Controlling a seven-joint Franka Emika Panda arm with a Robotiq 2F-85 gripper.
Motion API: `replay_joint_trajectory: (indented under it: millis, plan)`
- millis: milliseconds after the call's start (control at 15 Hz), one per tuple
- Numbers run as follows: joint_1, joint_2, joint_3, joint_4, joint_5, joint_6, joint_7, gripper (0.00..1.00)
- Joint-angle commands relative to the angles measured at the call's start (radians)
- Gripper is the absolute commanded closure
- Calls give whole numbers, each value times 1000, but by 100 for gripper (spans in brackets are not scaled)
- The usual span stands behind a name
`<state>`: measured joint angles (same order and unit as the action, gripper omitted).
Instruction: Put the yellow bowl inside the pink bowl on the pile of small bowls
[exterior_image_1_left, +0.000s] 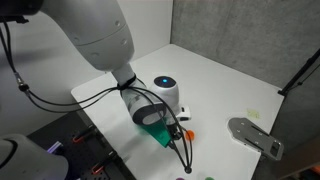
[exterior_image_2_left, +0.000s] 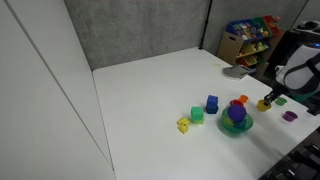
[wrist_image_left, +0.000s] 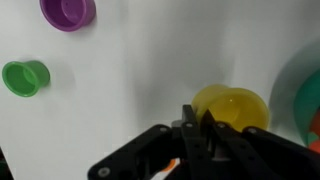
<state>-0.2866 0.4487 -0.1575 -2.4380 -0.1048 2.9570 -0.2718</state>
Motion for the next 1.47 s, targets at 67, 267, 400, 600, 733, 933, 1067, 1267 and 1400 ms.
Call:
replay_joint_trajectory:
  millis: [67,267,400,600,733,933,1067,1267,1400]
  plan:
    - [0,-47,72,64,74,-81,54,96]
    - [-11,-24,112,128,142,-108,51,96]
    - [-15,-3,122,167,175,-122,49,96]
    - [-22,35,121,217,204,-149,50,95]
    - [-32,65,124,247,222,-170,49,95]
    - [-55,105,145,285,249,-201,38,95]
    - [-70,129,163,310,269,-223,33,95]
    - [-73,160,175,337,283,-237,37,96]
    - [-72,179,179,354,288,-247,38,95]
